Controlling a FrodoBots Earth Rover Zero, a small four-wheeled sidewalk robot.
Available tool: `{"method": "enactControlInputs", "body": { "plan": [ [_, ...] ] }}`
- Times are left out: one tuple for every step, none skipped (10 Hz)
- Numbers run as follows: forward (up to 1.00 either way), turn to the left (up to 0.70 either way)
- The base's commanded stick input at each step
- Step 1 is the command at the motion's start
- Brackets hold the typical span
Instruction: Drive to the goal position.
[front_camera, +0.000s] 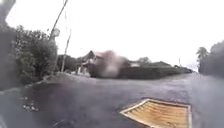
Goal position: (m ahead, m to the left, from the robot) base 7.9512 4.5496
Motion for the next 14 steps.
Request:
{"method": "enactControlInputs", "body": {
  "plan": [
    [0.7,0.35],
    [0.7,0.35],
    [0.7,0.23],
    [0.7,0.0],
    [0.7,0.0],
    [0.7,0.0],
    [0.7,0.0],
    [0.7,-0.06],
    [0.7,-0.3],
    [0.7,-0.35],
    [0.7,-0.35],
    [0.7,-0.35],
    [0.7,-0.35],
    [0.7,-0.35]
  ]
}}
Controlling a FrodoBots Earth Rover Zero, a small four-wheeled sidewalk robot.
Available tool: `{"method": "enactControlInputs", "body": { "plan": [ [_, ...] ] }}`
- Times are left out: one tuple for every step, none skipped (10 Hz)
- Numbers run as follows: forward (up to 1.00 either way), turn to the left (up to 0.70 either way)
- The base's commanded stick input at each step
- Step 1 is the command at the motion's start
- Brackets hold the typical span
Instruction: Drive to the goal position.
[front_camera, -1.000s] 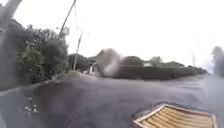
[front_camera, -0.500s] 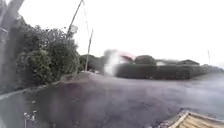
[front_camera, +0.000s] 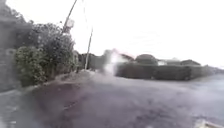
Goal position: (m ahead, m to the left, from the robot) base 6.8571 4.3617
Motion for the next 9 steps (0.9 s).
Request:
{"method": "enactControlInputs", "body": {
  "plan": [
    [0.7,-0.35],
    [0.7,-0.35],
    [0.7,-0.23],
    [0.7,0.0],
    [0.7,0.0],
    [0.7,0.0],
    [0.7,0.0],
    [0.7,0.0],
    [0.7,-0.21]
  ]
}}
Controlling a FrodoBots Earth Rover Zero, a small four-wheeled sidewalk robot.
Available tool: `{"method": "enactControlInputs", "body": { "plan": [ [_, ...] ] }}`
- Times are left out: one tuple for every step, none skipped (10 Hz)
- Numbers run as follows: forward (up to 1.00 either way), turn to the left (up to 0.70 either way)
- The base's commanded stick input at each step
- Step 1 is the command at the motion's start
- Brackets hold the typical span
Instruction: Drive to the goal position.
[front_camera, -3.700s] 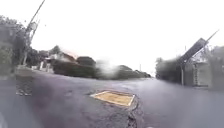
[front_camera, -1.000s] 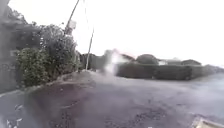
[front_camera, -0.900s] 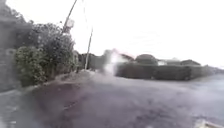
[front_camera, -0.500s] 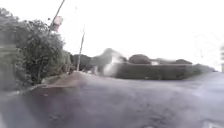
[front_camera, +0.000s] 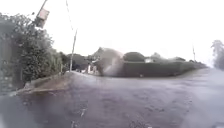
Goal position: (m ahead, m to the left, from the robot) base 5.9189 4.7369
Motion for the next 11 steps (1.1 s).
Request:
{"method": "enactControlInputs", "body": {
  "plan": [
    [0.7,-0.35],
    [0.7,-0.35],
    [0.7,-0.35],
    [0.7,-0.35],
    [0.7,-0.1],
    [0.7,0.0],
    [0.7,0.0],
    [0.7,0.0],
    [0.7,0.0],
    [0.7,0.0],
    [0.7,0.0]
  ]
}}
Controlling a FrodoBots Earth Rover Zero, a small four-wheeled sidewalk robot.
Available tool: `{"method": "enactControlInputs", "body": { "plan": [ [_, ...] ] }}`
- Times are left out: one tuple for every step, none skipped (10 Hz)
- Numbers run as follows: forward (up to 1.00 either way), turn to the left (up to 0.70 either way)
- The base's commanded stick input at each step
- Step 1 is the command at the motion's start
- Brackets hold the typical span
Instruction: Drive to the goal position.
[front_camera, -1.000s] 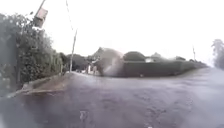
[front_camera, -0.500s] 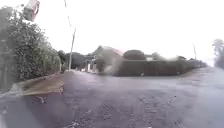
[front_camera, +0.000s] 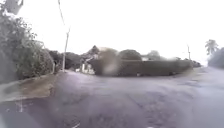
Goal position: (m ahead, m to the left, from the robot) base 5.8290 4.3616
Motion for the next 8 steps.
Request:
{"method": "enactControlInputs", "body": {
  "plan": [
    [0.7,0.0],
    [0.7,0.0],
    [0.7,0.0],
    [0.7,0.0],
    [0.7,0.0],
    [0.7,0.0],
    [0.7,0.0],
    [0.7,0.0]
  ]
}}
